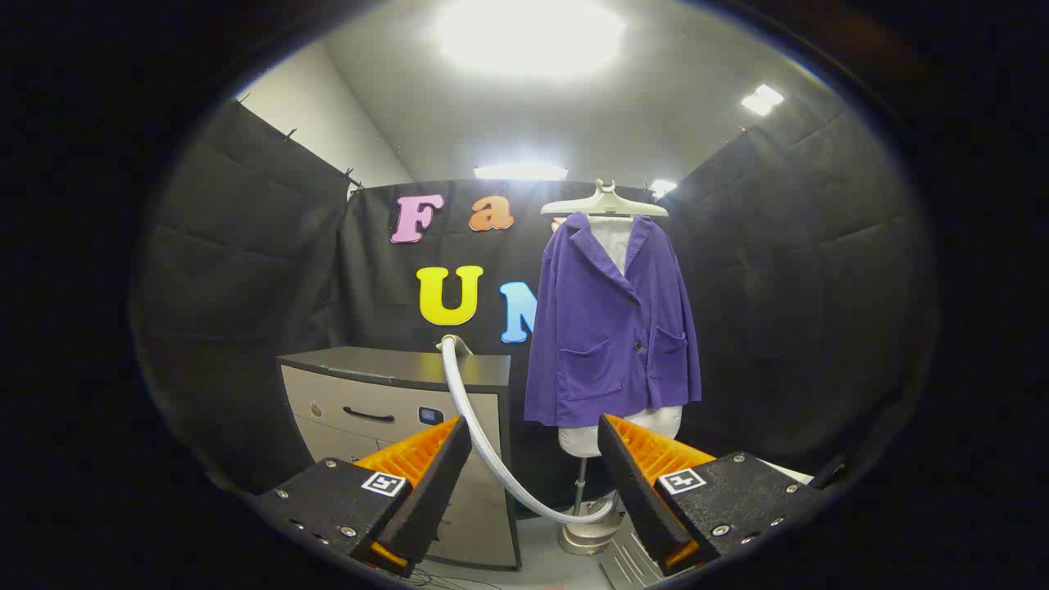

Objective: Iron the clothes twice with a garment steamer, once on the left side and once on the right side.

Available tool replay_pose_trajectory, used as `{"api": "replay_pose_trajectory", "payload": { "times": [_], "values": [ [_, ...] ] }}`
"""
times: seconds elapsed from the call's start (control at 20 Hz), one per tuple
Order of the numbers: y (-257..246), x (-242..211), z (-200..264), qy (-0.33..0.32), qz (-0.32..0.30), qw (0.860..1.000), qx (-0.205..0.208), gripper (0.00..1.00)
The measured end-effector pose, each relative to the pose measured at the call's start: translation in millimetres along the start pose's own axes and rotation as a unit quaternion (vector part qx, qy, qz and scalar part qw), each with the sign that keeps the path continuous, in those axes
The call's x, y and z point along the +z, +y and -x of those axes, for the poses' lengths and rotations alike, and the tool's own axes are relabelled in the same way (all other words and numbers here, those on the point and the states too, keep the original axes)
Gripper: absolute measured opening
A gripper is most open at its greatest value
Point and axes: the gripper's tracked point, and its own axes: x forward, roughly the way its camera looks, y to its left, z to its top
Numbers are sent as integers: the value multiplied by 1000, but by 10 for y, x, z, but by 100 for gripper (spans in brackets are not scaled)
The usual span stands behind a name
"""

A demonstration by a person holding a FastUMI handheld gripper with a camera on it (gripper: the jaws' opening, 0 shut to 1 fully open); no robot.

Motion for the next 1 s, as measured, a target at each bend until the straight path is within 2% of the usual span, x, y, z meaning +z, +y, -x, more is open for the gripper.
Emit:
{"api": "replay_pose_trajectory", "payload": {
  "times": [0.8, 1.0],
  "values": [
    [89, -67, -74, 3, -3, 1000, -3, 95],
    [54, 48, -139, -5, -9, 1000, -8, 95]
  ]
}}
